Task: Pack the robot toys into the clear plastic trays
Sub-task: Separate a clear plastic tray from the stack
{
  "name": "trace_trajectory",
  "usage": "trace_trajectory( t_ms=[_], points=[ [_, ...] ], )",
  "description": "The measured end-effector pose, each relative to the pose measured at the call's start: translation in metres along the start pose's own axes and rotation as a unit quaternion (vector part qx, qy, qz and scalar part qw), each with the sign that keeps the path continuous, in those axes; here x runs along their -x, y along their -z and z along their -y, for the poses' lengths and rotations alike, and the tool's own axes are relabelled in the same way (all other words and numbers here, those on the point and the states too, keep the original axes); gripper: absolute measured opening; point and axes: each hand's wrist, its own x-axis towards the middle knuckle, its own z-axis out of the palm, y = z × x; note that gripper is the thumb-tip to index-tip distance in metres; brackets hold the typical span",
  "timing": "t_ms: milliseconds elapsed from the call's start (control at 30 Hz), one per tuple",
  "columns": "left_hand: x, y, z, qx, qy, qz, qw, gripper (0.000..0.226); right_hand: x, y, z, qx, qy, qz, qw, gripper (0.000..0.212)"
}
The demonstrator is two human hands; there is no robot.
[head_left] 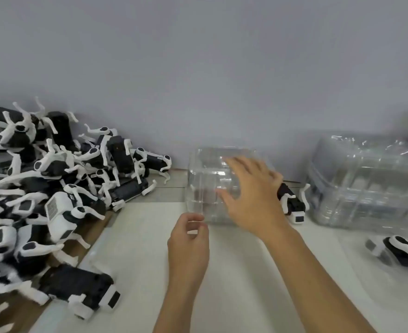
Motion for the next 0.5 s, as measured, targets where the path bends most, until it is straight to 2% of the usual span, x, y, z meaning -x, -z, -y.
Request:
trace_trajectory(
  t_ms=[67,167,333,500],
  points=[
    [0.0,-0.001,0.0,-0.004,-0.006,0.02,1.0,0.021,-0.01,-0.005,0.004,0.036,0.006,0.053,0.998,0.036],
    [0.002,-0.002,0.003,-0.007,-0.009,0.075,0.997,0.026,-0.021,-0.007,0.003,0.005,0.0,0.036,0.999,0.017],
    [0.006,-0.004,-0.002,0.002,0.001,0.129,0.992,0.039,-0.027,0.001,0.008,-0.031,0.003,-0.011,0.999,0.018],
    [0.007,-0.004,-0.009,0.055,-0.027,0.111,0.992,0.029,-0.032,0.033,0.024,-0.122,0.019,-0.082,0.989,0.021]
  ],
)
